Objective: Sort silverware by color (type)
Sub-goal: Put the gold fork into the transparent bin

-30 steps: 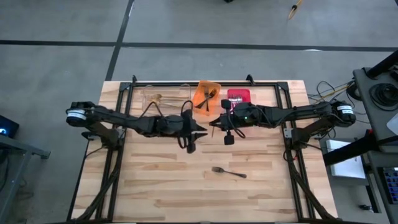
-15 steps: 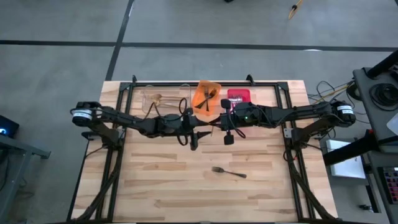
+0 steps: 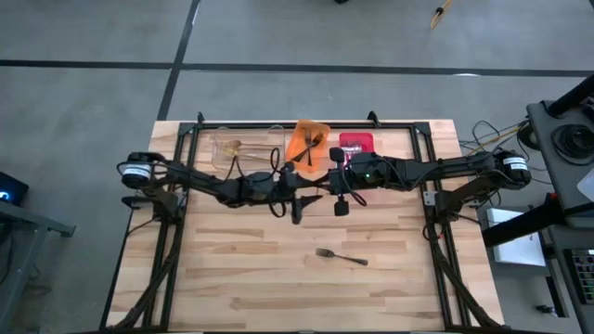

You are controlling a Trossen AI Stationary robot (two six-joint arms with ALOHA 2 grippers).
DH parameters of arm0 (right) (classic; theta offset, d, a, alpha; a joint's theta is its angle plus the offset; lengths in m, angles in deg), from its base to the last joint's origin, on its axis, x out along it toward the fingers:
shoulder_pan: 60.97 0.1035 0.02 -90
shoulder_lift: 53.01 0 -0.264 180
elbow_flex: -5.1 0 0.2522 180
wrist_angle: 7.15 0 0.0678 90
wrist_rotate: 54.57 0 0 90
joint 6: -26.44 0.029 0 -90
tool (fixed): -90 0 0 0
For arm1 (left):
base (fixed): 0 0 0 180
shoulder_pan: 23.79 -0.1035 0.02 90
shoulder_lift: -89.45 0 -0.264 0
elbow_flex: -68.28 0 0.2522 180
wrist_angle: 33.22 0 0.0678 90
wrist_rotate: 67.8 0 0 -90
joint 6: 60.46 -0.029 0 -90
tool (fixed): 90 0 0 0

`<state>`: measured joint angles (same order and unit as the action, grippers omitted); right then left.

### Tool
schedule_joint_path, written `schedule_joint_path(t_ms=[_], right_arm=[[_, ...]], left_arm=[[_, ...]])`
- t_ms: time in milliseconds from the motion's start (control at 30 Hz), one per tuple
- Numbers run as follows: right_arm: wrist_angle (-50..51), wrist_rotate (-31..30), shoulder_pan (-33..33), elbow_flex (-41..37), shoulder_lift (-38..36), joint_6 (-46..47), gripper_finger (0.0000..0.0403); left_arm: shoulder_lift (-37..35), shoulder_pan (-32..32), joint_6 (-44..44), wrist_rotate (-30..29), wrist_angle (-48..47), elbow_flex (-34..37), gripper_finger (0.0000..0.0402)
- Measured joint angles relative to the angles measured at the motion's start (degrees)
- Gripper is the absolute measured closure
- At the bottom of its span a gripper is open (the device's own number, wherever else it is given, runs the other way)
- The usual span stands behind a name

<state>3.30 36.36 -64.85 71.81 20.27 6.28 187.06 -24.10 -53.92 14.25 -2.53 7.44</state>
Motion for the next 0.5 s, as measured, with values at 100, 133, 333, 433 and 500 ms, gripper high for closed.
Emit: schedule_joint_path(t_ms=[100, 133, 333, 433, 500], right_arm=[[-0.1, 0.0, 0.0, 0.0, 0.0, 0.0, 0.0394], [-0.1, 0.0, 0.0, 0.0, 0.0, 0.0, 0.0394], [0.0, 0.0, 0.0, 0.0, 0.0, 0.0, 0.0394], [0.0, 0.0, 0.0, 0.0, 0.0, -0.1, 0.0394], [0.0, 0.0, 0.0, 0.0, 0.0, -0.4, 0.0394]], left_arm=[[1.2, -0.1, 0.0, 0.0, 0.0, -1.1, 0.0226], [1.6, -0.1, 0.0, 0.0, 0.1, -1.4, 0.0226], [2.4, -0.1, -1.3, 0.0, 0.0, -1.9, 0.0272], [2.4, -0.1, -1.5, 0.0, -0.1, -1.9, 0.0319], [2.3, -0.2, -1.5, 0.0, 0.0, -1.9, 0.0358]])
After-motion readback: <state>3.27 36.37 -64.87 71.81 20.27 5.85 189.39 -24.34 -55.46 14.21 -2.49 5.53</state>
